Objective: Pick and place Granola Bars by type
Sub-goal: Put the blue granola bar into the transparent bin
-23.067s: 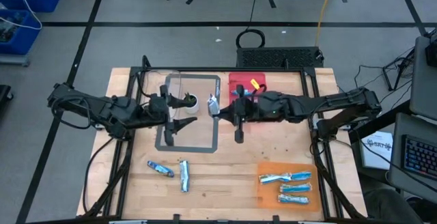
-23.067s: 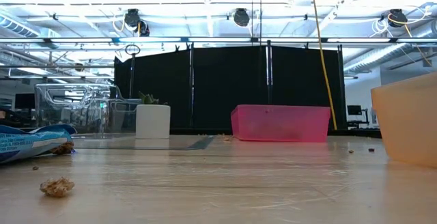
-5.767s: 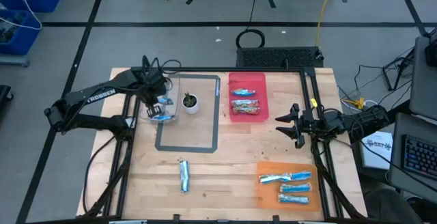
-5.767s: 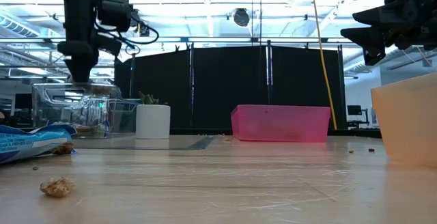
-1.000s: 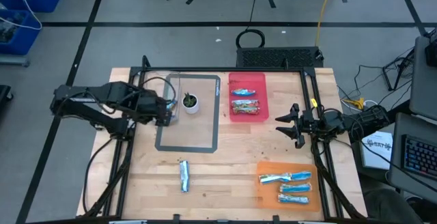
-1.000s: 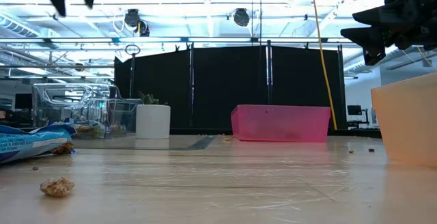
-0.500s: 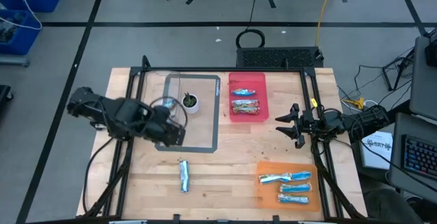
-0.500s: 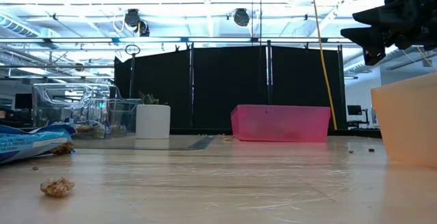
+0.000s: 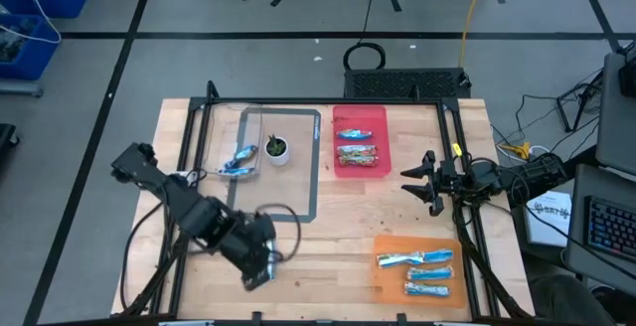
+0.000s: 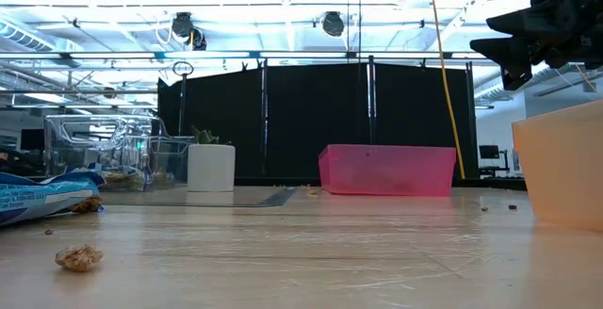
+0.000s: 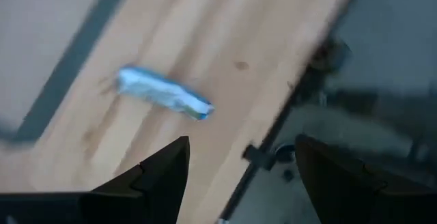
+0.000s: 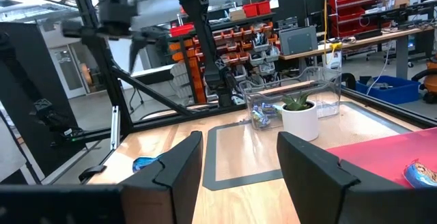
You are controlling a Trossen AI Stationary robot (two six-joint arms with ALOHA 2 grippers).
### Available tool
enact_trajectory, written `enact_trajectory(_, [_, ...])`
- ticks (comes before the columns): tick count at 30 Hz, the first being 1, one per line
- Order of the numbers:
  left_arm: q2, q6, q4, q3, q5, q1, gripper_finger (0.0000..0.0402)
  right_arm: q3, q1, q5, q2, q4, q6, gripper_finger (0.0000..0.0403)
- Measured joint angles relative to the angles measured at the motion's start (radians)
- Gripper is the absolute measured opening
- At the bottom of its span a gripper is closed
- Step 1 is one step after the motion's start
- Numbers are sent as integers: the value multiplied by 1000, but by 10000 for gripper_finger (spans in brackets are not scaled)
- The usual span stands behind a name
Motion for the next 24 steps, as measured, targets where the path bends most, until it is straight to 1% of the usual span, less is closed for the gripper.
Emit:
enact_trajectory(4, [27,305,38,0,48,-24,269,0,0,0,0,0,0,183])
enact_trajectory(7, [28,507,46,0,53,-49,269,0,0,0,0,0,0,183])
enact_trajectory(10, [28,745,36,0,56,-74,269,0,0,0,0,0,0,183])
enact_trajectory(13, [28,972,10,0,1,-104,269,0,0,0,0,0,0,183])
enact_trajectory(17, [27,1218,8,-22,-61,-139,269,0,0,0,0,0,0,183])
enact_trajectory(19, [27,1312,2,-55,-66,-148,269,0,0,0,0,0,0,183])
enact_trajectory(24, [27,1438,49,-185,-76,-146,269,0,0,0,0,0,0,183])
